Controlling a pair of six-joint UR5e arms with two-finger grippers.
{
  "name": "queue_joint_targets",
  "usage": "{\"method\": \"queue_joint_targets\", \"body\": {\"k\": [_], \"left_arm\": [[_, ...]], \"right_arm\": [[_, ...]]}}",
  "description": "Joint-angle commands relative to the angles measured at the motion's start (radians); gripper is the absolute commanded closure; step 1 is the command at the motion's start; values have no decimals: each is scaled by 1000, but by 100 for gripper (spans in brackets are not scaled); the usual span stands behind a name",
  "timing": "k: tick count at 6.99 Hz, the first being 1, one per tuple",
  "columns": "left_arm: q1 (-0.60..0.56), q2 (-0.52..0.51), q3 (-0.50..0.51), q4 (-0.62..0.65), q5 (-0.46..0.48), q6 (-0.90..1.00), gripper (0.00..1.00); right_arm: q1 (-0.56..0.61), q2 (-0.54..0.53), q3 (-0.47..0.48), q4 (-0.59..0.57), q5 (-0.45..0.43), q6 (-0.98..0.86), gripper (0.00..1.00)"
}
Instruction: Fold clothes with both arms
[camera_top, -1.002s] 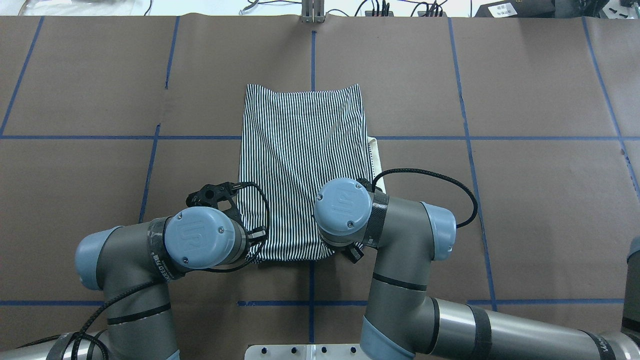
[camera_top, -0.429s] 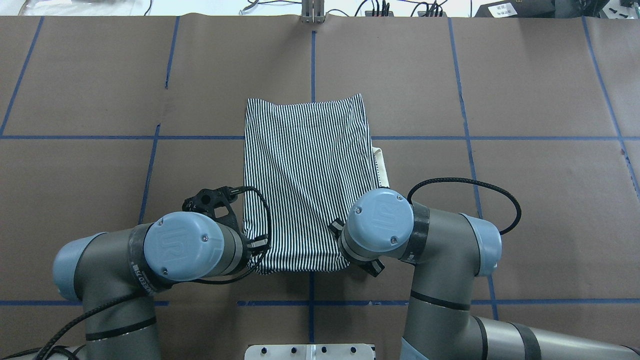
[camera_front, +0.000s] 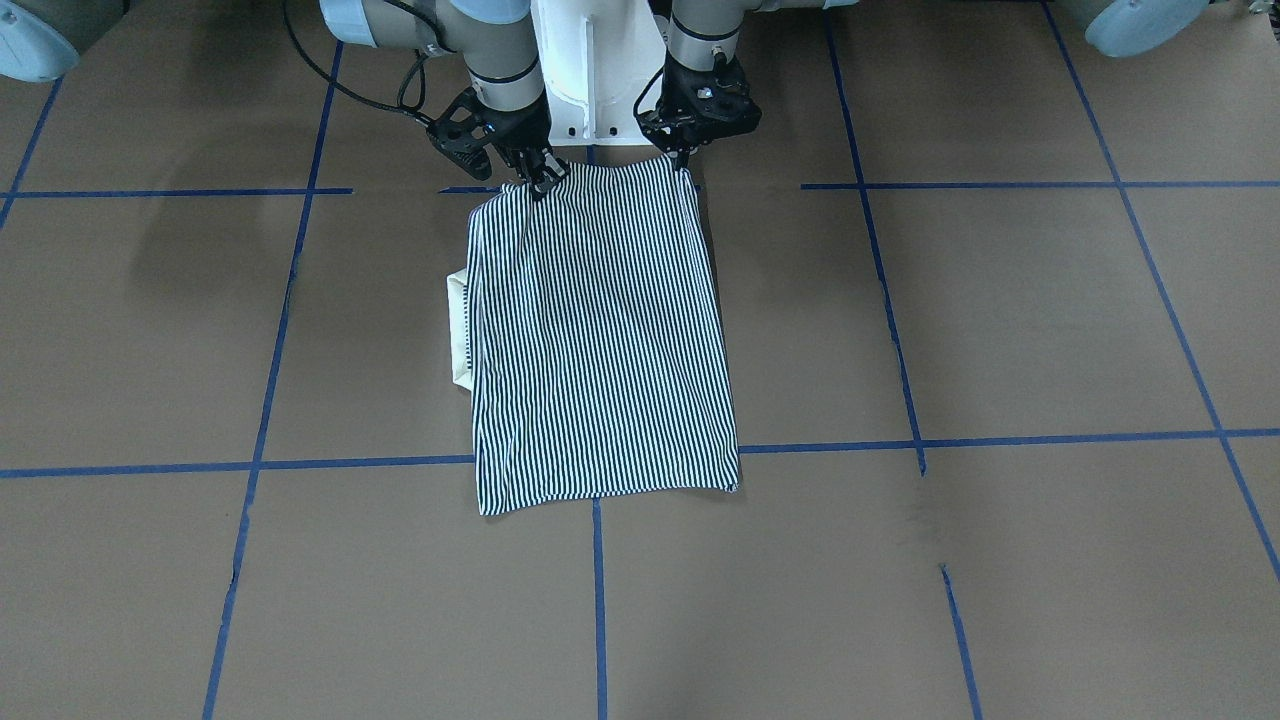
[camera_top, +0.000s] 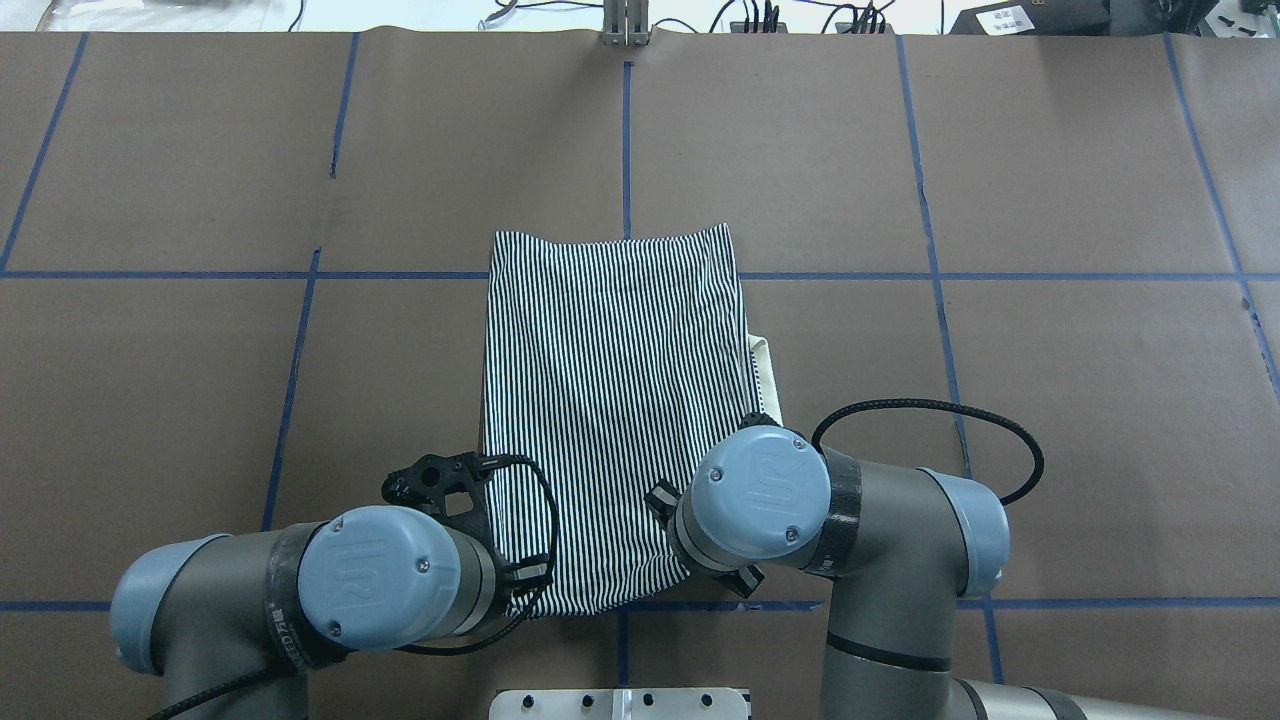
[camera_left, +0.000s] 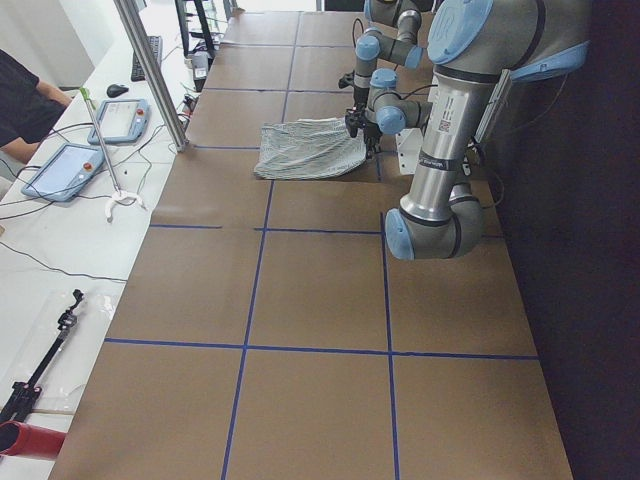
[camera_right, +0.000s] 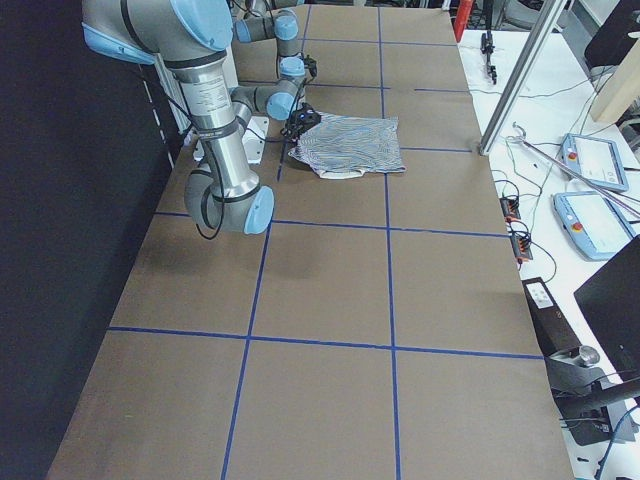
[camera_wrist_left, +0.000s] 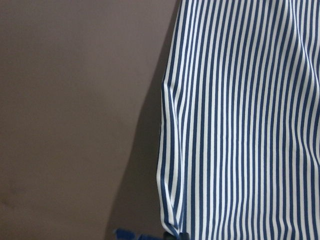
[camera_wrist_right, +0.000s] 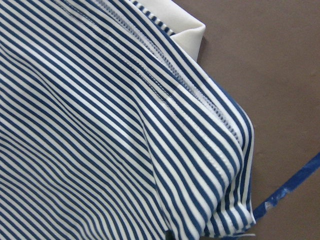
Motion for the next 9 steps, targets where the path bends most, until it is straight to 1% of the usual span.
{"method": "queue_joint_targets", "body": {"k": [1, 3, 5, 7, 8, 9], "left_arm": [[-4, -5, -1, -1, -2, 0, 100], [-134, -32, 7, -53, -2, 2, 100], [-167, -33, 64, -119, -2, 0, 100], [-179, -31, 76, -136, -2, -16, 100], [-209, -32, 78, -142, -2, -15, 100], [-260, -36, 103, -194, -3, -21, 100]], "right_arm": [[26, 7, -10, 11, -14, -65, 100], [96, 21, -23, 26, -15, -107, 100], [126, 56, -102, 98, -15, -131, 100], [149, 67, -137, 139, -15, -133, 100], [176, 81, -159, 150, -15, -160, 100], [221, 146, -235, 158, -14, -177, 100]]}}
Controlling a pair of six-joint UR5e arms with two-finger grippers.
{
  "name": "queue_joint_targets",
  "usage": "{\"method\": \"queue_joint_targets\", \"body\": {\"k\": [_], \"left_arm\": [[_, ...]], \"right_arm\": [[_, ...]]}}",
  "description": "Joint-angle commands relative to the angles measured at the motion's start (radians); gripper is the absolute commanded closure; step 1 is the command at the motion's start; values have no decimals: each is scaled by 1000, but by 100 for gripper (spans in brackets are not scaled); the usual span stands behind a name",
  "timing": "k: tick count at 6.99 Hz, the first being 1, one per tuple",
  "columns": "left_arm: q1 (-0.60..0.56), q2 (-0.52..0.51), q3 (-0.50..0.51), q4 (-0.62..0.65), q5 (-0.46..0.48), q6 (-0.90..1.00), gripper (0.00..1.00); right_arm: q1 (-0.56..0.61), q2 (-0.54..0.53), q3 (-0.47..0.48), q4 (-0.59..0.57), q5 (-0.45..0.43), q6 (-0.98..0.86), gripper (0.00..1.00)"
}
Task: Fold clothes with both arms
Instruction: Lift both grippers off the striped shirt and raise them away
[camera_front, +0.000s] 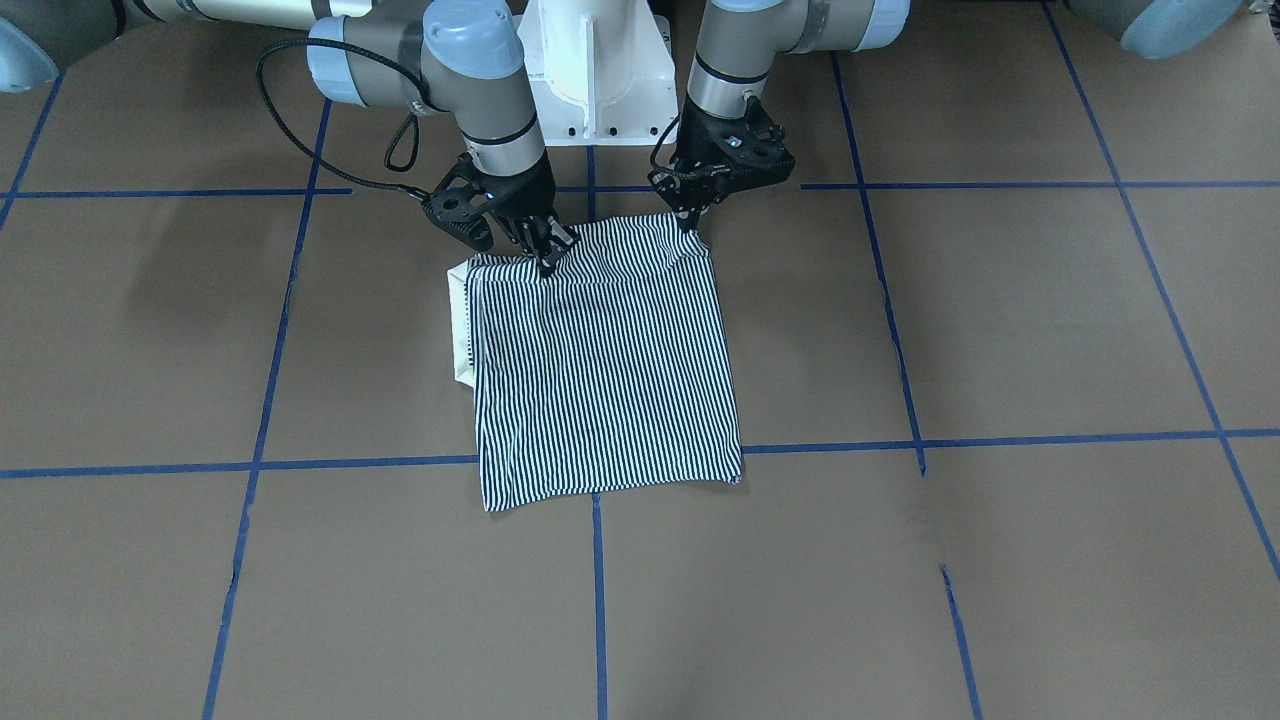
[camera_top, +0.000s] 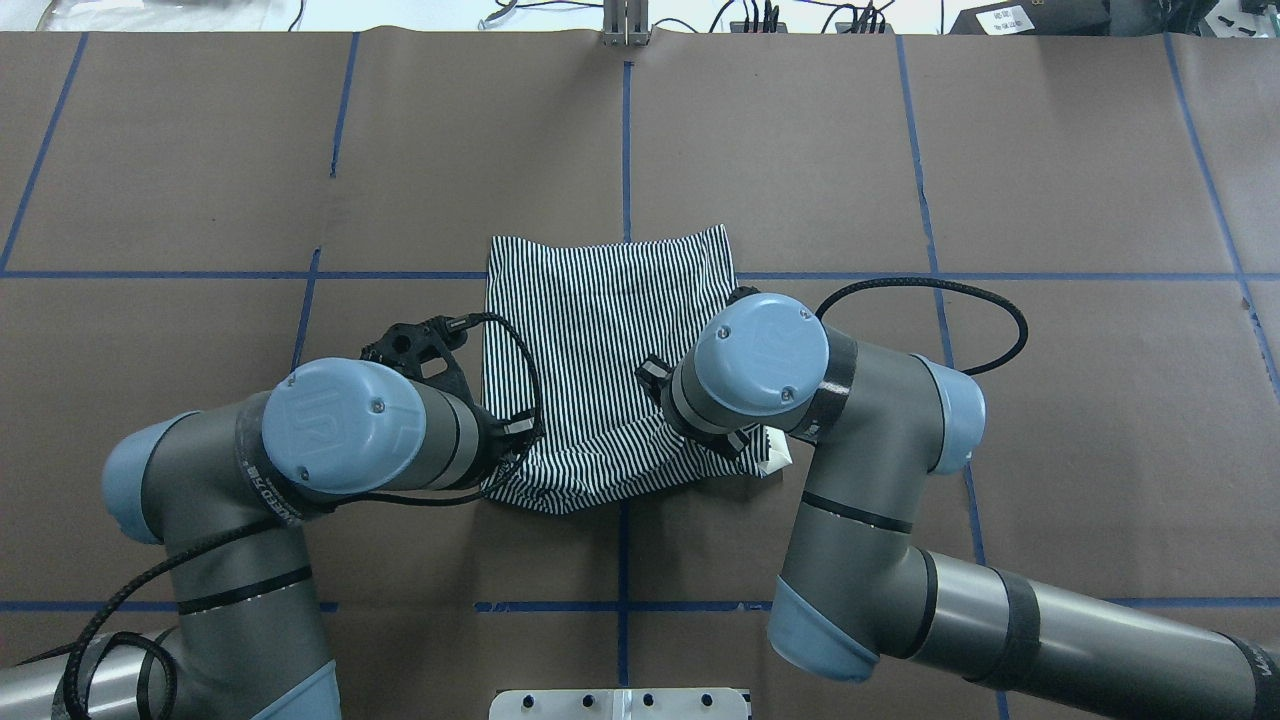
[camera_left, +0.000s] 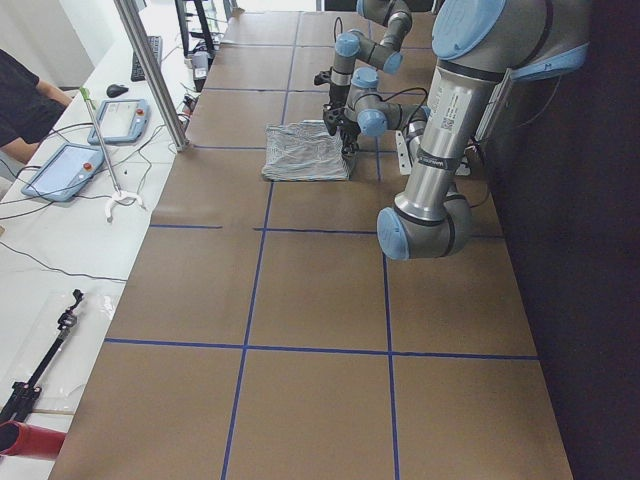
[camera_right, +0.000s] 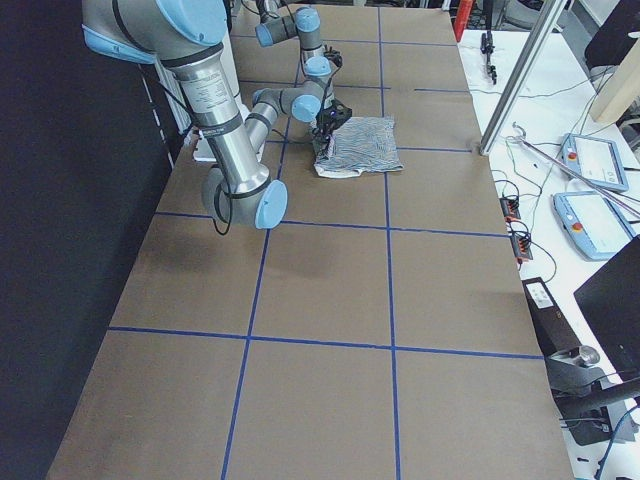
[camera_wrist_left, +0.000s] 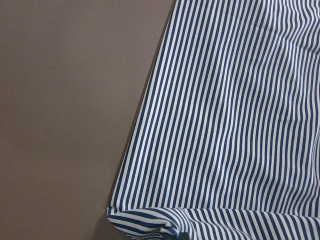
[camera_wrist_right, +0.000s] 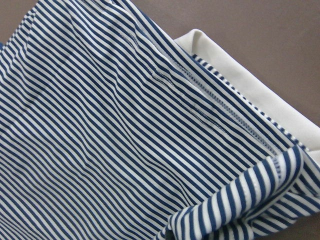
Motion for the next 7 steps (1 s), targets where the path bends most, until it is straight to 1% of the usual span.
{"method": "queue_joint_targets", "body": {"k": [1, 2, 3, 4, 5, 6, 7], "left_arm": [[-112, -39, 109, -98, -1, -6, 100], [-178, -102, 219, -126, -1, -4, 100], [-268, -160, 354, -187, -41, 22, 82], [-343, -182, 485, -305, -93, 86, 1], [-390, -185, 569, -380, -93, 159, 0], [-399, -185, 595, -404, -95, 175, 0], [-399, -187, 595, -406, -95, 175, 0]], "right_arm": [[83, 117, -165, 34, 4, -55, 100], [129, 168, -263, 88, 9, -93, 100], [182, 225, -413, 178, 10, -98, 100], [222, 269, -539, 236, 9, -127, 1], [258, 300, -599, 245, 4, -238, 0], [279, 300, -607, 245, 7, -244, 0], [279, 302, -624, 245, 7, -244, 0]]}}
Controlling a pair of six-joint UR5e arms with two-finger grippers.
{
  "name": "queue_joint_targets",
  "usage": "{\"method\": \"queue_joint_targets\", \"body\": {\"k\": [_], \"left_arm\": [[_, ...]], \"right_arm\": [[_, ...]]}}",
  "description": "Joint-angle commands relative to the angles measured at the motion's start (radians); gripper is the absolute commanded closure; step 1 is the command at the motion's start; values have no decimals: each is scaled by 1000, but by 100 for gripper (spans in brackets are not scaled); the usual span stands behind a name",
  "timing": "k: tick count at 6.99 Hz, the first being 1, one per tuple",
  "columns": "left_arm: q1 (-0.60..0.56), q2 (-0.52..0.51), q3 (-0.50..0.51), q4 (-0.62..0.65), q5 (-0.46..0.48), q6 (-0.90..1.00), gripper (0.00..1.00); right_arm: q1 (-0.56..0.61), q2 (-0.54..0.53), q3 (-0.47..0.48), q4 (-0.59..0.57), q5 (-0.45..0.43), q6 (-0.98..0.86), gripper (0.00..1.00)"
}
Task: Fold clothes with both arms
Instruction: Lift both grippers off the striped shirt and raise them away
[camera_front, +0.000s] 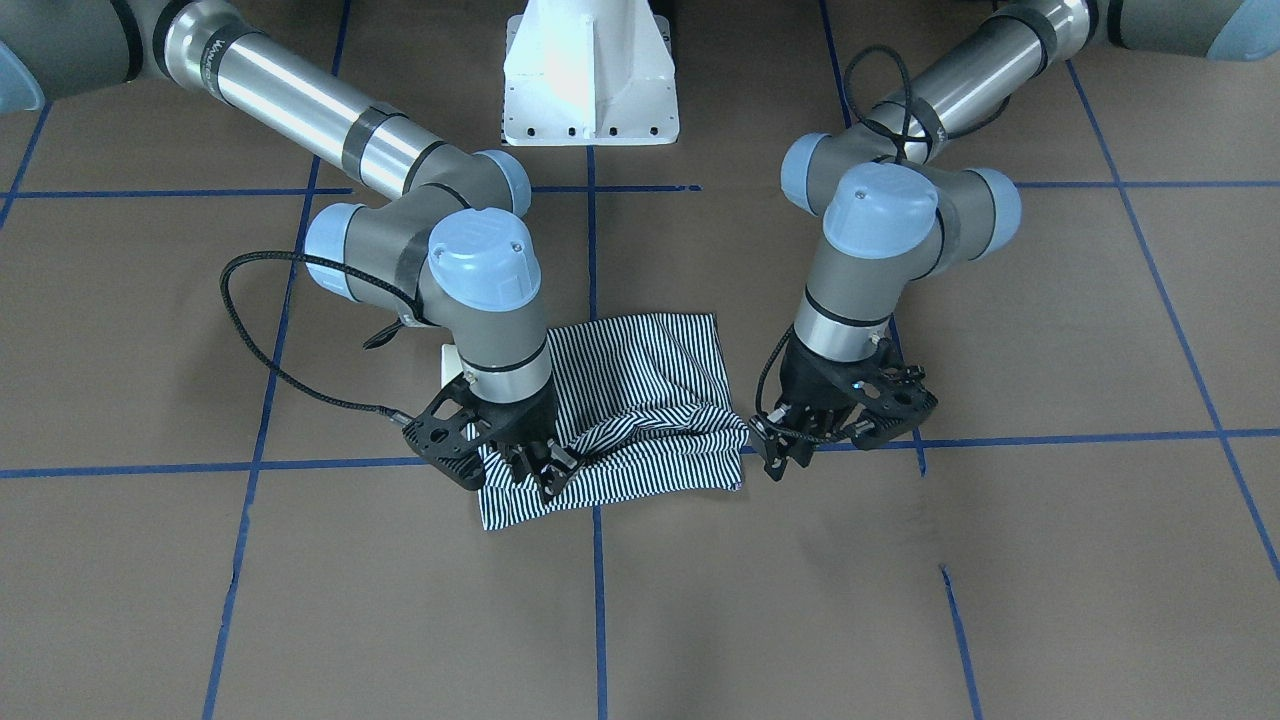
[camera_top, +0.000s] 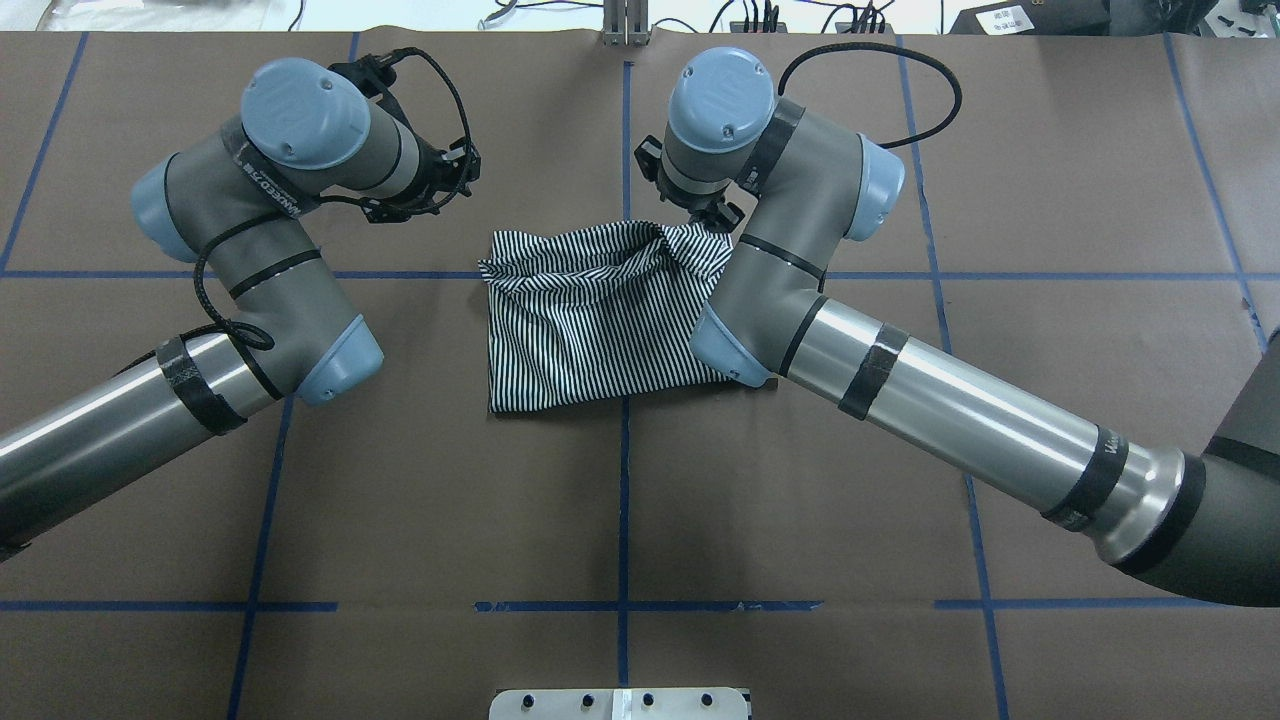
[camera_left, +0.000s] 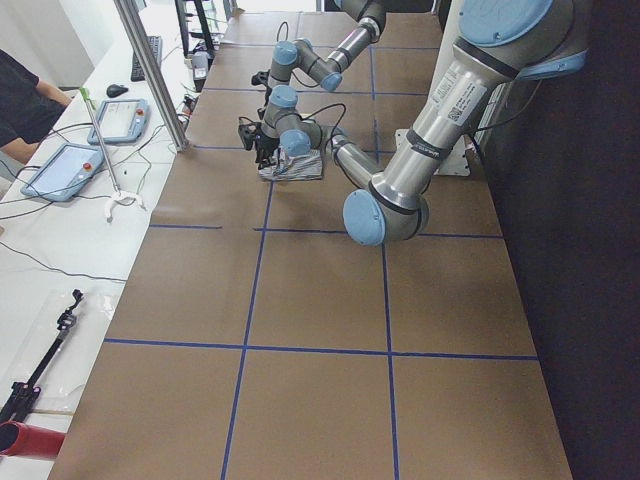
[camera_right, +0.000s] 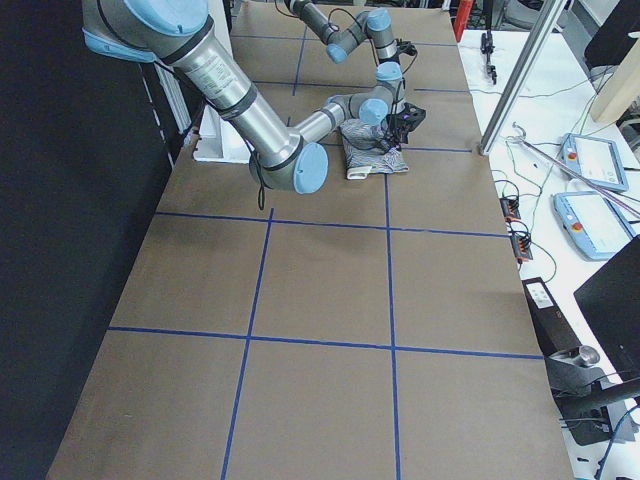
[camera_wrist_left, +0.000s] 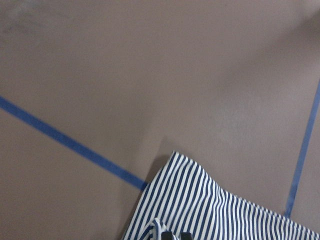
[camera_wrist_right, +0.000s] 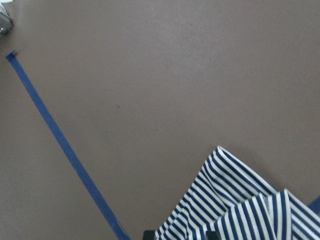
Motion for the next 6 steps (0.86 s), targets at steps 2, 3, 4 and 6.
{"method": "queue_joint_targets", "body": {"k": [2, 3, 4, 6], "left_arm": [[-13, 6, 6, -24, -47, 42, 0], [-12, -3, -17, -18, -85, 40, 0], [-13, 10, -49, -13, -128, 49, 0], [-56, 50, -74, -7, -149, 123, 0]], "right_arm": [[28, 8, -29, 3, 4, -72, 0], [27, 9, -17, -3, 20, -119, 0], [18, 8, 26, -18, 60, -132, 0], [-65, 25, 62, -180, 24, -359, 0]]}}
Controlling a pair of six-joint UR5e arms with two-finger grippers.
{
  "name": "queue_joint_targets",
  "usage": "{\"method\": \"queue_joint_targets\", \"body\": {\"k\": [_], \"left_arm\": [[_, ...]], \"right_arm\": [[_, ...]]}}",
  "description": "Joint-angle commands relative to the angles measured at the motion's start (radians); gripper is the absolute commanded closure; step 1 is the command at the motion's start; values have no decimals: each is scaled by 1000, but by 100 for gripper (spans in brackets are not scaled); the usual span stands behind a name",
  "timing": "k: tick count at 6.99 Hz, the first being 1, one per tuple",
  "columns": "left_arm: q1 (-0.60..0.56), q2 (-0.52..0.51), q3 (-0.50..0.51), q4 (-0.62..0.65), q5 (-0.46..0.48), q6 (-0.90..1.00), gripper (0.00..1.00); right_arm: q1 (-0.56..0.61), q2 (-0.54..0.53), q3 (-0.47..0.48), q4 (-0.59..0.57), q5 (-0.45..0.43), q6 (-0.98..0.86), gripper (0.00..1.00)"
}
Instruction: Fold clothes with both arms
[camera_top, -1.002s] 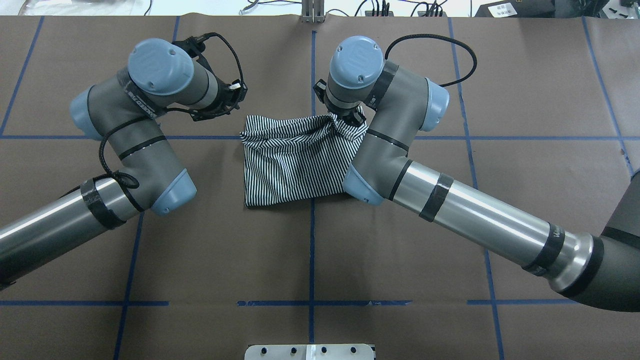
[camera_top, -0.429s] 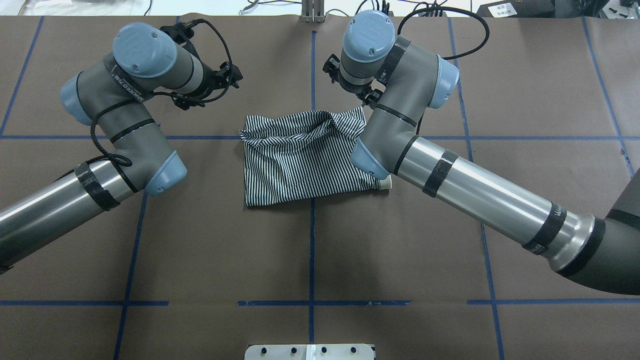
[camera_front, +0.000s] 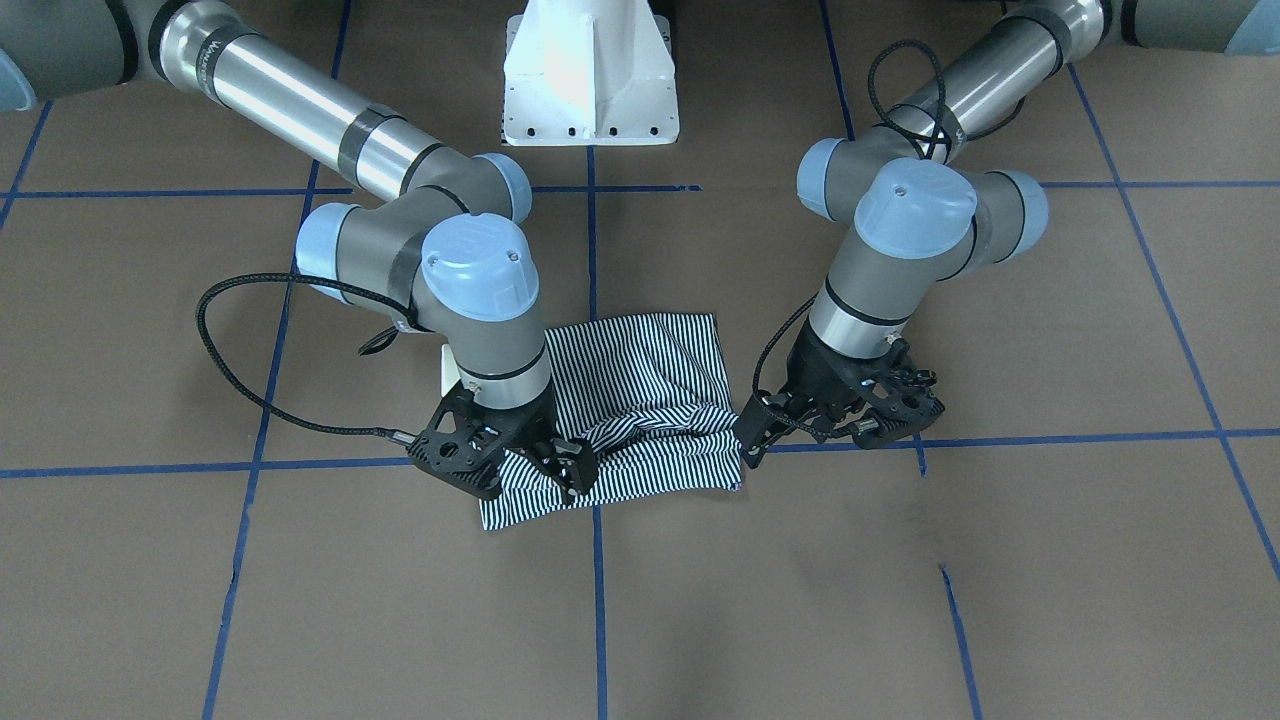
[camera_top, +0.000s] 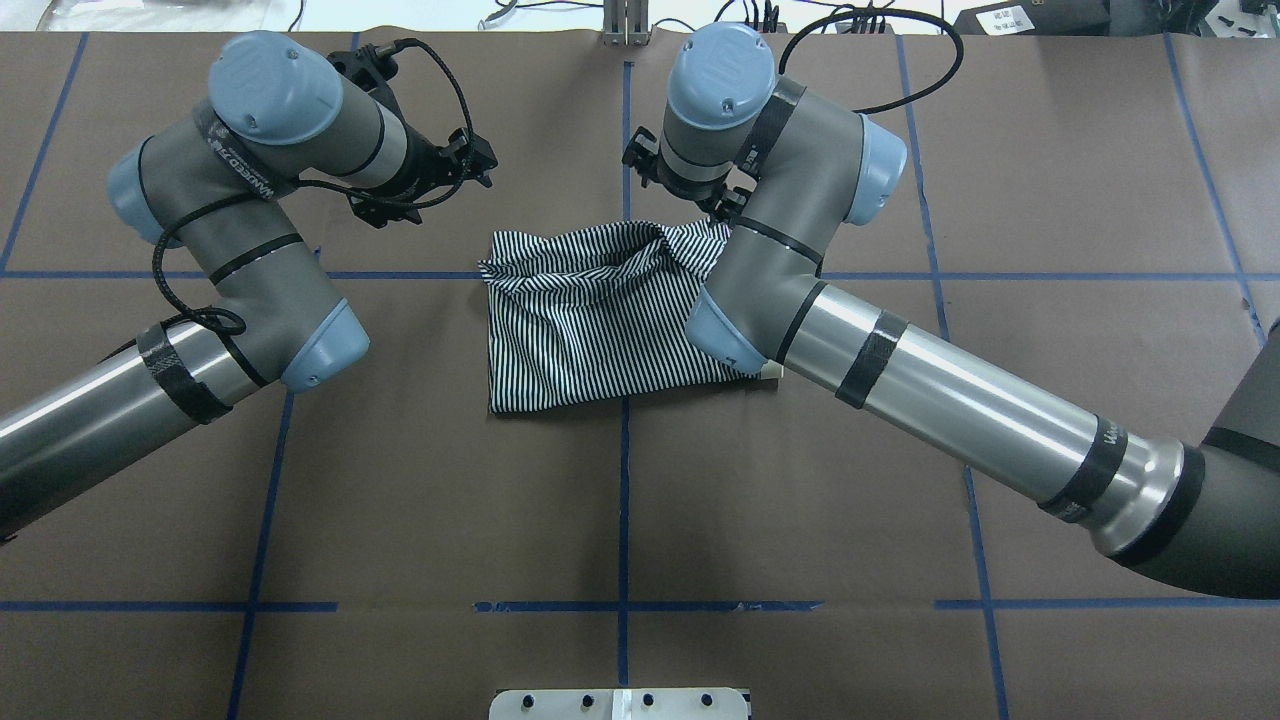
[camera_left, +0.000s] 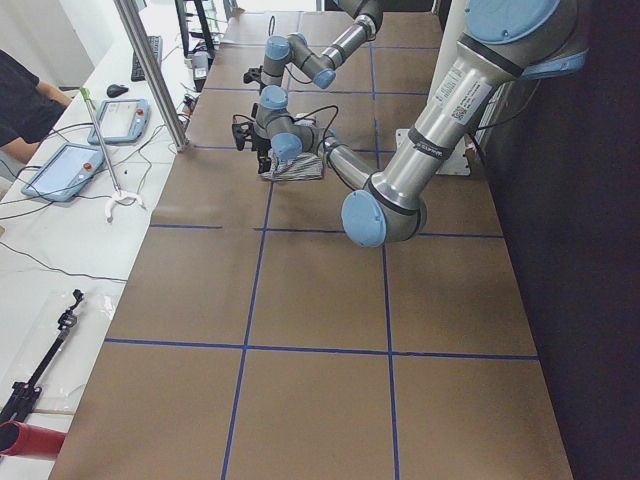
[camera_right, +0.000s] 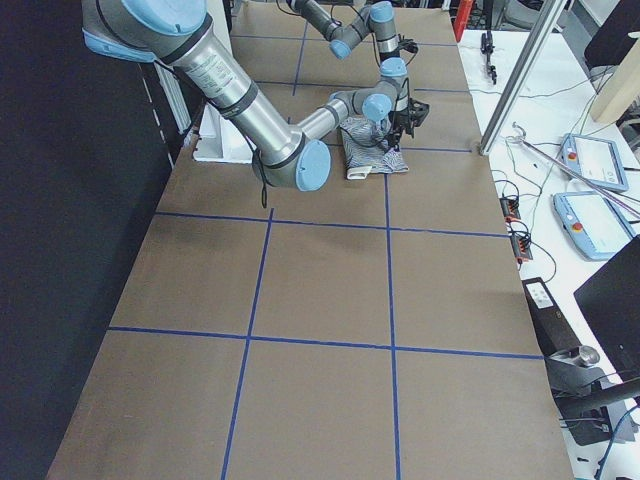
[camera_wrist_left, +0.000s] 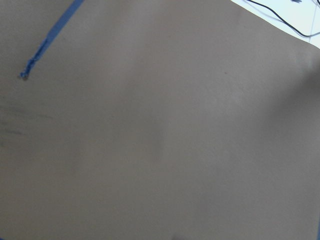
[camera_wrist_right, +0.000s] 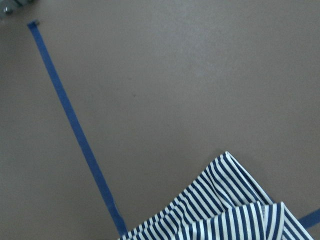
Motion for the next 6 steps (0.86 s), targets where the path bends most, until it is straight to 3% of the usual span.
{"method": "queue_joint_targets", "body": {"k": [1, 3, 6], "left_arm": [[-55, 57, -26, 3, -39, 96, 0], [-66, 60, -26, 5, -41, 121, 0], [-71, 60, -26, 6, -43, 120, 0]], "right_arm": [[-73, 15, 50, -123, -34, -239, 0], [-99, 21, 36, -128, -61, -388, 0], [-83, 35, -79, -117, -133, -548, 0]]}}
